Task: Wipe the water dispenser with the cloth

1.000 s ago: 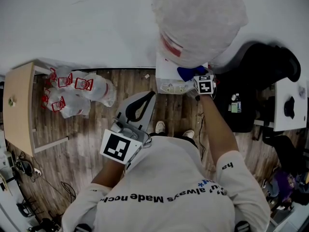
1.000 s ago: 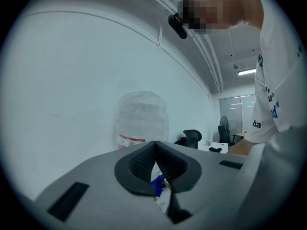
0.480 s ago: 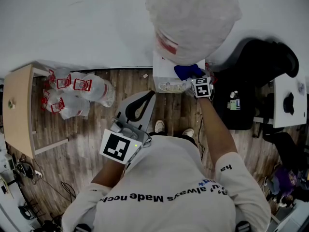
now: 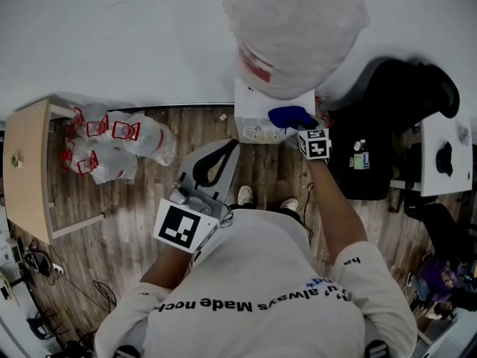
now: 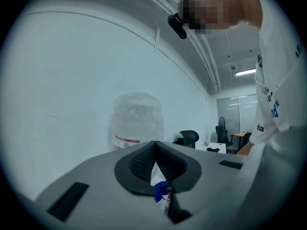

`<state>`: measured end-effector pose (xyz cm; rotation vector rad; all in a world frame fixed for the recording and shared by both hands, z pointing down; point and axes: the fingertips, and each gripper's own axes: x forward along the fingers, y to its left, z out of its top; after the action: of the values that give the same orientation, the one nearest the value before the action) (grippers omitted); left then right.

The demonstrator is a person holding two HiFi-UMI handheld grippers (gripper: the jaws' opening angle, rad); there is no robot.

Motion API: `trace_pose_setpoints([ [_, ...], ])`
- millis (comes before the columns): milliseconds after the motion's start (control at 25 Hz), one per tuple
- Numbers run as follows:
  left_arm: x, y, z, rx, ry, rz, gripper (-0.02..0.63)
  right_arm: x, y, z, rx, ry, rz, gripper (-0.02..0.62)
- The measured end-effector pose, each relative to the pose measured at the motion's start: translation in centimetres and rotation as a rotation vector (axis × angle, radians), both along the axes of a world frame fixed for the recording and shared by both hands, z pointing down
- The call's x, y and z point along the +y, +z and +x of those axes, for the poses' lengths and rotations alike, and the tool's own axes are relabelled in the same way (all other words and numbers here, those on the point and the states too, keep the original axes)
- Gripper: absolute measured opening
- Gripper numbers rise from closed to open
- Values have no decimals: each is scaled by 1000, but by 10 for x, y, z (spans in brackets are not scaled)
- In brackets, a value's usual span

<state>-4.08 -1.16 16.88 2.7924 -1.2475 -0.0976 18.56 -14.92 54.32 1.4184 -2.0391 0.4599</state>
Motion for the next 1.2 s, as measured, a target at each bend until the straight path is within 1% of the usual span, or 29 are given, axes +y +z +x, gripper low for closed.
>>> trace_pose_setpoints([
  [80, -2, 0, -2, 3, -6, -4, 18, -4, -9, 12, -51, 31, 20, 81],
  [240, -5, 5, -6, -3, -18, -15, 18, -30, -34, 47, -65, 98, 88, 81],
  [440, -12, 10, -3, -13, -13, -27, 18, -73, -51, 85, 8, 123, 114, 81],
  [560, -19, 11, -4, -15, -21, -37, 18, -97, -52, 97, 52, 114, 114, 83],
  [680, -25, 14, -7, -21, -34, -48, 18, -118, -47, 98, 63, 89, 101, 83],
  [840, -31, 21, -12, -38, -54, -70, 18, -139, -36, 82, 29, 45, 71, 84],
  [960, -35, 25, -16, -51, -67, -85, 18, -144, -26, 67, -38, 48, 11, 80],
  [1040, -36, 27, -18, -52, -75, -88, 18, -145, -15, 63, -121, 71, -34, 72],
  [1080, -37, 27, -19, -50, -79, -90, 18, -145, -12, 63, -155, 77, -40, 72],
  [1120, -37, 27, -20, -50, -82, -92, 18, -145, -12, 63, -171, 73, -39, 72],
  [1200, -37, 28, -21, -51, -84, -98, 18, -145, -13, 61, -159, 54, -35, 71],
])
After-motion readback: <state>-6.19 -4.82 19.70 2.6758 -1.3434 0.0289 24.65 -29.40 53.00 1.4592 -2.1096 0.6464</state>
